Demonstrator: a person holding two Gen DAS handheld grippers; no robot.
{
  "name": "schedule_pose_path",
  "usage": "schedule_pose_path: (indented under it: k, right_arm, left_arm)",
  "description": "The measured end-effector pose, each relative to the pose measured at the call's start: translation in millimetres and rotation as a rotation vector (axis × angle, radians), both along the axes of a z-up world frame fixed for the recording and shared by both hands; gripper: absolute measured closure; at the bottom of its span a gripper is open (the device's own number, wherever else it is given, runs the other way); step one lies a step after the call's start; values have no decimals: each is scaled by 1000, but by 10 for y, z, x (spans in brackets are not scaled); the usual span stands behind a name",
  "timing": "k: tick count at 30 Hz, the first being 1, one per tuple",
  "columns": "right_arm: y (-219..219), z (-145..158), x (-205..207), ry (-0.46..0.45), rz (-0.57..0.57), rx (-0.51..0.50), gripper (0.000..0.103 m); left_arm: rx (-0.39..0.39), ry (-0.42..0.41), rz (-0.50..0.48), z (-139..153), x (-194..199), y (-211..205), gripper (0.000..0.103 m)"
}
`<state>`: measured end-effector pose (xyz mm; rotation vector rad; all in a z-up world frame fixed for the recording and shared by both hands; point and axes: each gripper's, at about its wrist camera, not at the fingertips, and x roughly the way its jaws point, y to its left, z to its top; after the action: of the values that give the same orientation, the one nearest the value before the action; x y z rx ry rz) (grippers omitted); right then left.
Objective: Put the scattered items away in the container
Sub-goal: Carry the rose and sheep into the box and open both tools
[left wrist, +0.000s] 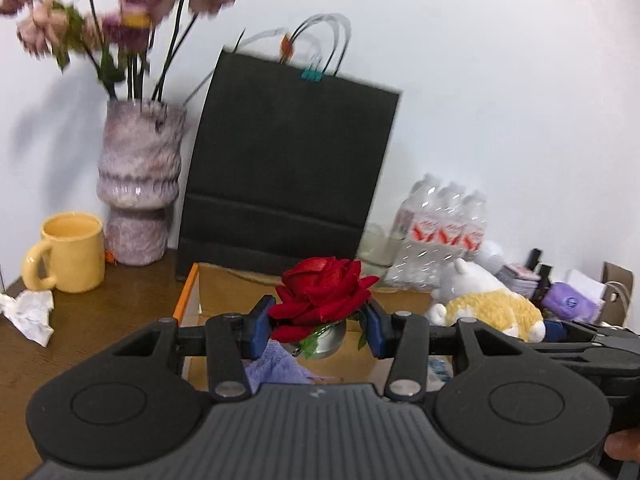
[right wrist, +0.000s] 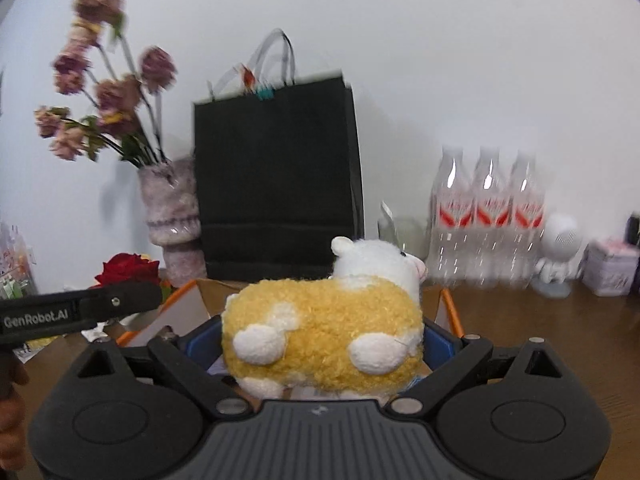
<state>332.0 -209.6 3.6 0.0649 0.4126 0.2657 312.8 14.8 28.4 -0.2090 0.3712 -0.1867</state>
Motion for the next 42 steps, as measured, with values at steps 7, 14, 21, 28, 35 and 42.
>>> schedule_pose_path:
  k: [7,14,21,28,35,42]
  right_arm:
    - [-24,-219,464,79,-27,-22,6]
    - [-17,-287,580,139,-42,-46,0]
    - [5,-249,504,145,-24,-66,0]
    - [49,-218,467,138,-15,-74,0]
    - [57,-206,453,140,-16,-77,0]
    - [50,-168,407,137,-17,-70,0]
  left_arm:
    - [11,91,33,-240,338,23,57]
    - [34,167,50,-337,425,-6,0]
    - [76,173,118,-323,391,19,0]
    - [69,183,145,-311,387,75,0]
    - [82,171,139,-288,356,38,0]
    - [106,148,139,-252,303,13,0]
